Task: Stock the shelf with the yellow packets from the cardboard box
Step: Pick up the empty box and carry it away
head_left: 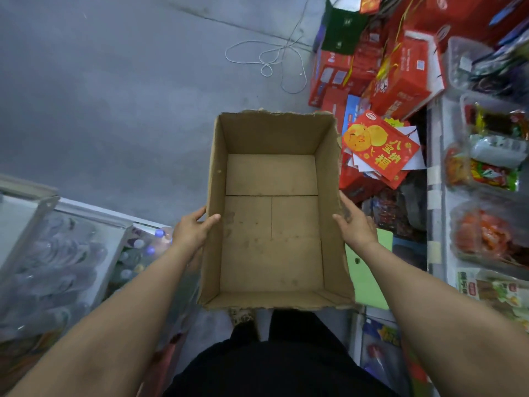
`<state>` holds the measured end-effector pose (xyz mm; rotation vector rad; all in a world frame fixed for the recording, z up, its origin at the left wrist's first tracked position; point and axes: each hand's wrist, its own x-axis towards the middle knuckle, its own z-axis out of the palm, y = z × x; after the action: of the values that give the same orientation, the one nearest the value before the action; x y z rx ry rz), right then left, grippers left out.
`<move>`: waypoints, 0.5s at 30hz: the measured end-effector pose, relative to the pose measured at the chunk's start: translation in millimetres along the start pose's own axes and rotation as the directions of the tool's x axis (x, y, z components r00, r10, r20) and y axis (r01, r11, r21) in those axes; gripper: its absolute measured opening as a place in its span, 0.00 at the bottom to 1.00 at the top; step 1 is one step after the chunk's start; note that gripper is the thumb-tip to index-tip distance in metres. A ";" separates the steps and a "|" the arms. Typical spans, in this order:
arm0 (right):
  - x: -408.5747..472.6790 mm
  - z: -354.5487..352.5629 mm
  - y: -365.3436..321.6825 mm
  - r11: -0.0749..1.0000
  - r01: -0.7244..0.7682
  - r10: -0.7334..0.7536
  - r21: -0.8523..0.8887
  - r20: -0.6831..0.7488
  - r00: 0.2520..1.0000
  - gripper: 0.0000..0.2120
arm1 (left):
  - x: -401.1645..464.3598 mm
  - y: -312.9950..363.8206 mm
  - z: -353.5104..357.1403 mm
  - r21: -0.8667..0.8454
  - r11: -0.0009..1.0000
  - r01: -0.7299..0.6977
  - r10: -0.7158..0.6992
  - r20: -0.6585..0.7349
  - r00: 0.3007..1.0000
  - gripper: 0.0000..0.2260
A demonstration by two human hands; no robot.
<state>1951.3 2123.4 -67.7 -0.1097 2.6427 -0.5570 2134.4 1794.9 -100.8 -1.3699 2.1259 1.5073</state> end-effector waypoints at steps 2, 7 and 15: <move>12.9 0.3 -21.2 1.000 0.028 -0.028 0.013 -0.001 1.000 0.29 | 9.3 7.8 -15.1 -0.008 1.000 0.000 0.000 -0.018 1.000 0.35; 61.0 -9.9 -82.5 0.993 0.097 -0.095 0.061 -0.027 0.995 0.28 | 48.9 43.0 -50.0 -0.031 0.999 -0.023 0.019 -0.105 0.994 0.28; 182.7 -31.8 -166.9 0.979 0.192 -0.191 0.064 -0.018 0.981 0.28 | 141.8 114.6 -87.4 -0.129 0.992 -0.007 -0.012 -0.152 0.988 0.41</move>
<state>1770.7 1952.3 -47.5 -0.3451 2.6386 -0.7085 1997.3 1648.8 -74.1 -1.5791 2.1458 1.6127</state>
